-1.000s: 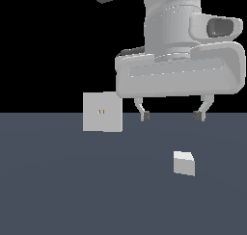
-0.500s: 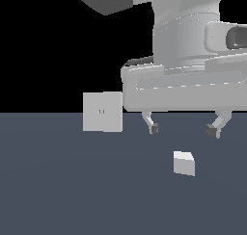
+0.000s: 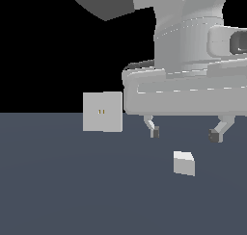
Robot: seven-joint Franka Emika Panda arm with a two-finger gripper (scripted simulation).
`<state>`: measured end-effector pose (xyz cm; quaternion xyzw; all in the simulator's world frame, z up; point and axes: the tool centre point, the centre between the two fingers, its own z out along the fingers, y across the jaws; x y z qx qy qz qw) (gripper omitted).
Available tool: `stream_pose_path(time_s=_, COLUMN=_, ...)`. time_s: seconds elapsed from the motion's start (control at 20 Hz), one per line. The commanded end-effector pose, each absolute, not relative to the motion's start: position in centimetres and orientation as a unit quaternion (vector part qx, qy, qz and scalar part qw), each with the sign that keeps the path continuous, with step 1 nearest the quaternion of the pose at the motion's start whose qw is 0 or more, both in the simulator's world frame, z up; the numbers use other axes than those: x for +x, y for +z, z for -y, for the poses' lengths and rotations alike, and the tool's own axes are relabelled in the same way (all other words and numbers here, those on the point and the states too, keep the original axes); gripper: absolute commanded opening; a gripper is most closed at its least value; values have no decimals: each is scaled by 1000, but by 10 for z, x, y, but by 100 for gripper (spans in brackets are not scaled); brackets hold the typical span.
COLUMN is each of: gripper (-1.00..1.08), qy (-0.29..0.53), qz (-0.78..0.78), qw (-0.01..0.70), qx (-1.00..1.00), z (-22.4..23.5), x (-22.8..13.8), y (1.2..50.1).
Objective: Plug the charger into the wall socket.
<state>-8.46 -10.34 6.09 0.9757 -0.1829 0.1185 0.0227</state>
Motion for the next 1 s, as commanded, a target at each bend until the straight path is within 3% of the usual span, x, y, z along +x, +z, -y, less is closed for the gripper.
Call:
stream_pose_path(time_s=0.0, gripper=100, qy=118, qz=183, qw=23, qx=976, z=103, x=-85, y=56)
stream_pose_path(time_s=0.75, gripper=100, qy=119, qz=184, qw=22, qx=975, z=103, x=-85, y=12)
stream_pose_path(time_s=0.8, gripper=-100, qy=119, qz=184, qw=22, qx=975, z=103, x=-85, y=12)
stream_pose_path(time_s=0.95, gripper=-100, qy=119, qz=184, qw=22, qx=975, z=103, x=-85, y=12)
